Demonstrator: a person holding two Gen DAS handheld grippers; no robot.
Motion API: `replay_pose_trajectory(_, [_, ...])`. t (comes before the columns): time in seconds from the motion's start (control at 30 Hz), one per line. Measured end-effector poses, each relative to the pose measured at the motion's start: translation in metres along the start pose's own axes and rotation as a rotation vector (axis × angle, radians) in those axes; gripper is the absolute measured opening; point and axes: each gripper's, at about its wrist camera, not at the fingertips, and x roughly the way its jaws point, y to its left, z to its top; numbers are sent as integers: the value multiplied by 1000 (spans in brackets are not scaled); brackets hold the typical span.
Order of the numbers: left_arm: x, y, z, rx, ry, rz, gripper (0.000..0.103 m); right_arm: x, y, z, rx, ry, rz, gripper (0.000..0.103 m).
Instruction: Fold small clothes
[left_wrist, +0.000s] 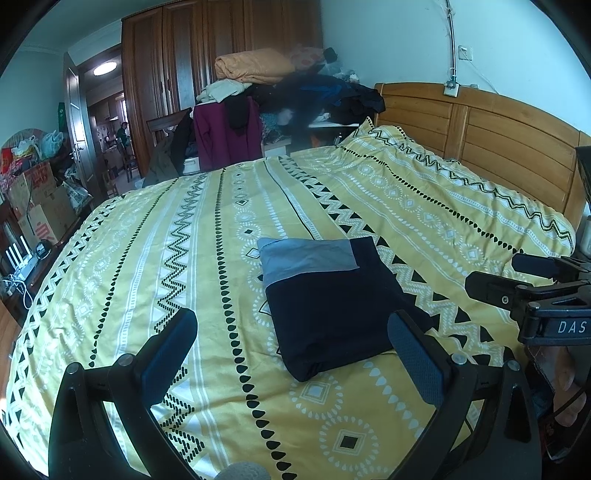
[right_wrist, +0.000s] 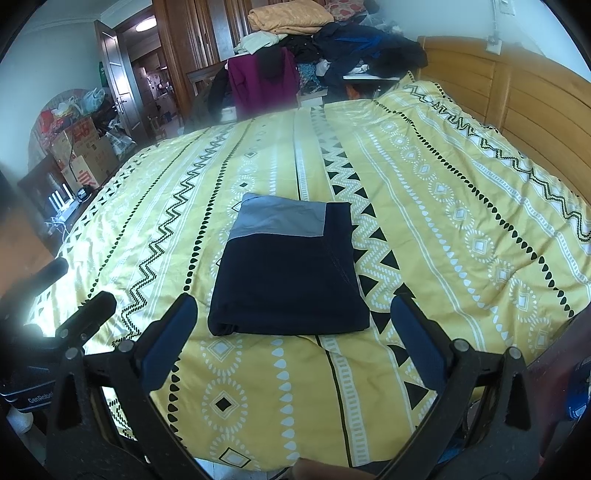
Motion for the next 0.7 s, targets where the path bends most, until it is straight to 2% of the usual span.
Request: replay_pose_trajectory(0.7, [-2, -1, -3, -7, -1, -3, 103, 4, 6, 4, -17, 2, 7, 103])
